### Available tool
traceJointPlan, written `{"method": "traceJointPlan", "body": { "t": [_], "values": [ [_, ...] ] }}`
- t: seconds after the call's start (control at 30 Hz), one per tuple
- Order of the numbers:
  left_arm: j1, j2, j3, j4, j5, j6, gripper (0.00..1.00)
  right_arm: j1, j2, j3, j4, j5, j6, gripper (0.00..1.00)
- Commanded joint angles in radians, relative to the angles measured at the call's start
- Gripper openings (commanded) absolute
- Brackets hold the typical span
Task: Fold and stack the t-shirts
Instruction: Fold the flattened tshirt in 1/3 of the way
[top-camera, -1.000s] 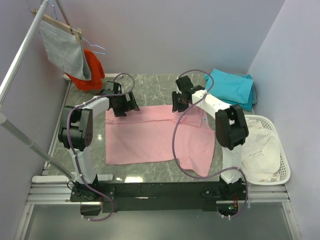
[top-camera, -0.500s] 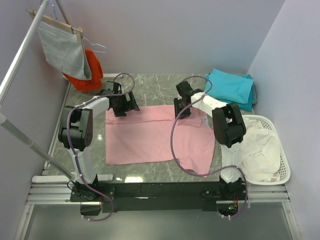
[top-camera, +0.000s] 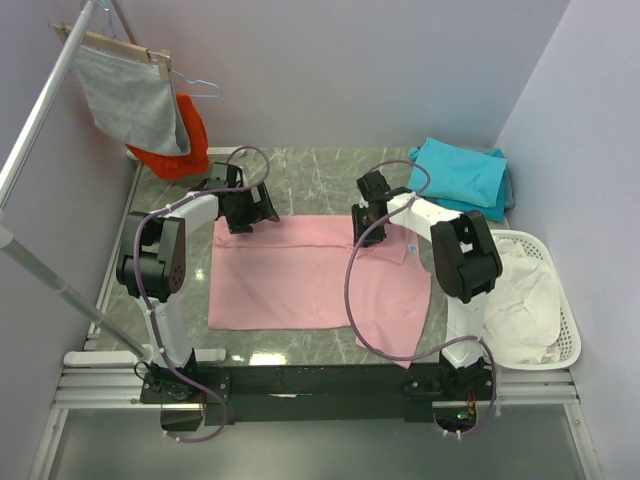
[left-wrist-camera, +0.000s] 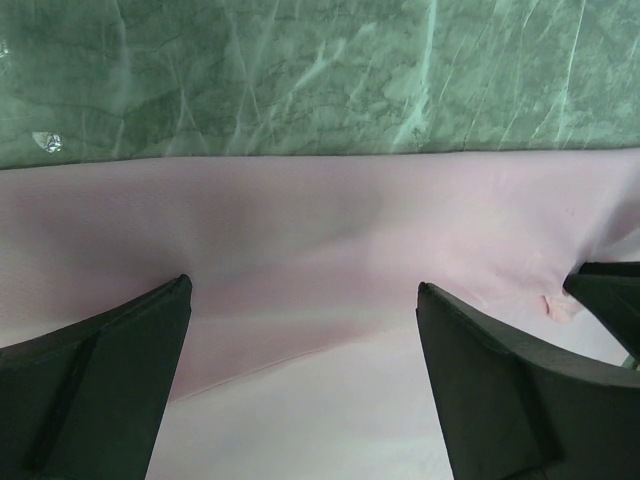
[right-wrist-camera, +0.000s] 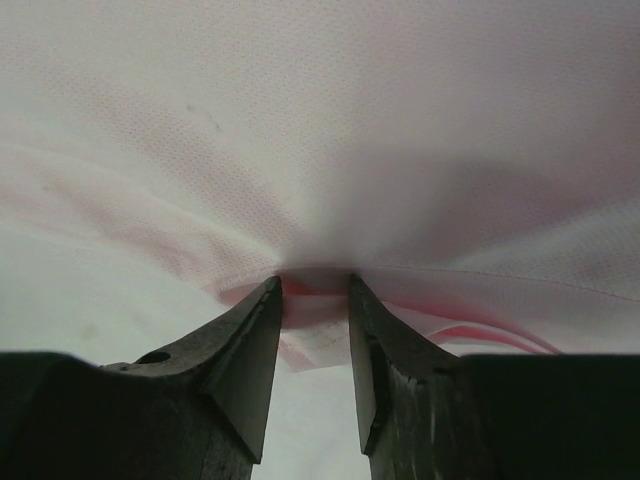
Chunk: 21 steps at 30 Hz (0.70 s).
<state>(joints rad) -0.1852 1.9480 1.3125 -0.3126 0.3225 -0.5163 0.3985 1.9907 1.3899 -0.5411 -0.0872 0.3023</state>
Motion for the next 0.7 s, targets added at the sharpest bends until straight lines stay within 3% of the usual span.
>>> {"method": "traceJointPlan", "body": {
  "t": [0.0,0.57,0.67],
  "values": [
    [-0.005,-0.001,0.008,0.015,0.026,0.013,0.99,0.006,-0.093,-0.049,-0.014,-0.019,0.017,0.4],
    [-0.01,0.011,0.005,0.021,0.033,0.01,0.99,0.128,-0.21,-0.153,-0.053,-0.098,0.083,0.4],
    [-0.011,0.009,0.004,0.021,0.033,0.012,1.0,0.134,-0.233,-0.172,-0.033,-0.025,0.089,0.4]
  ]
}}
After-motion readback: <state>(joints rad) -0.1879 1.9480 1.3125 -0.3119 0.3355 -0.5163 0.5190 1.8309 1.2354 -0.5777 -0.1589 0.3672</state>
